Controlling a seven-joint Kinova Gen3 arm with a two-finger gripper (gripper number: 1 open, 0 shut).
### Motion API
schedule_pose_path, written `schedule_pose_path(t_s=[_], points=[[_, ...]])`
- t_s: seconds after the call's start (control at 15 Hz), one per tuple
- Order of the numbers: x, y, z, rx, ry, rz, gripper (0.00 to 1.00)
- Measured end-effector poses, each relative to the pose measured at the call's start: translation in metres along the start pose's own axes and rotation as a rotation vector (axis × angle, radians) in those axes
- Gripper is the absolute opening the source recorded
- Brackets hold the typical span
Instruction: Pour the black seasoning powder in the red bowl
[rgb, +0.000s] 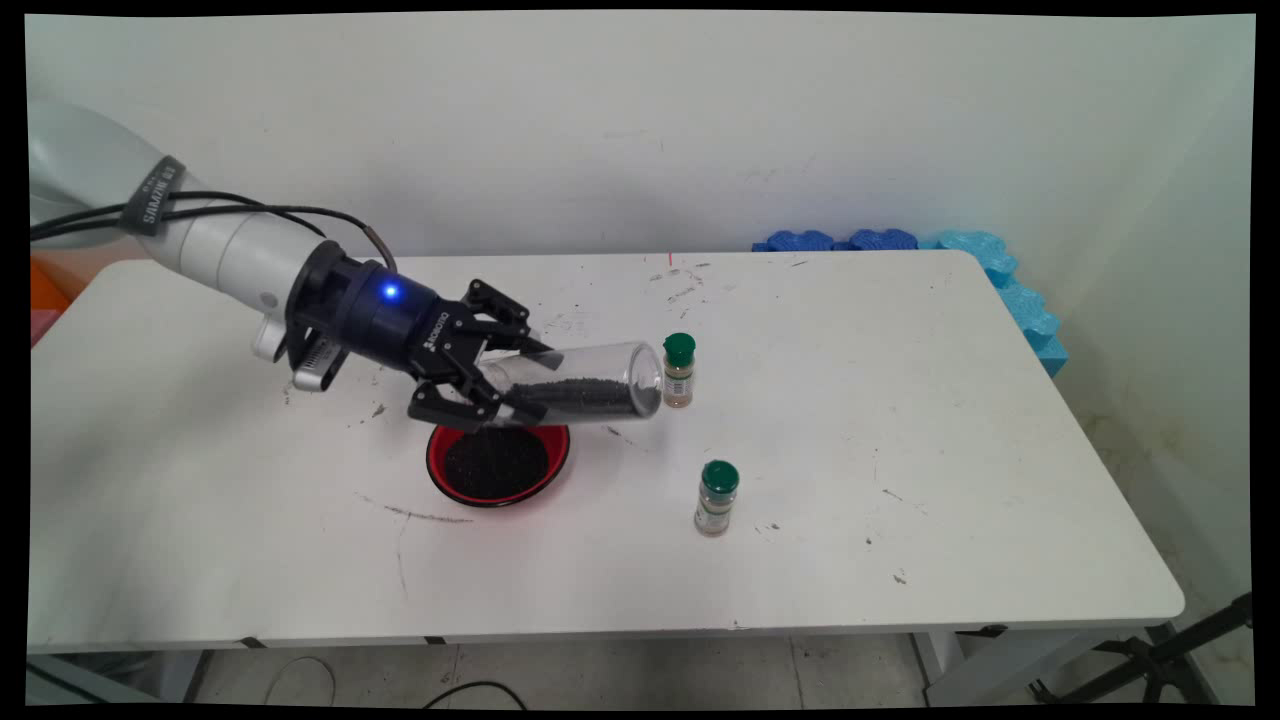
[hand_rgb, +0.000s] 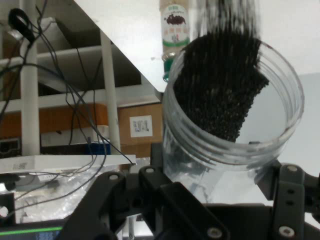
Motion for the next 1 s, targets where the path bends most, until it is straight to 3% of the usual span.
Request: schedule_pose_path(t_s=[1.0], points=[[-0.0029, 0.002, -0.0009, -0.066, -0.099, -0.023, 0.0]])
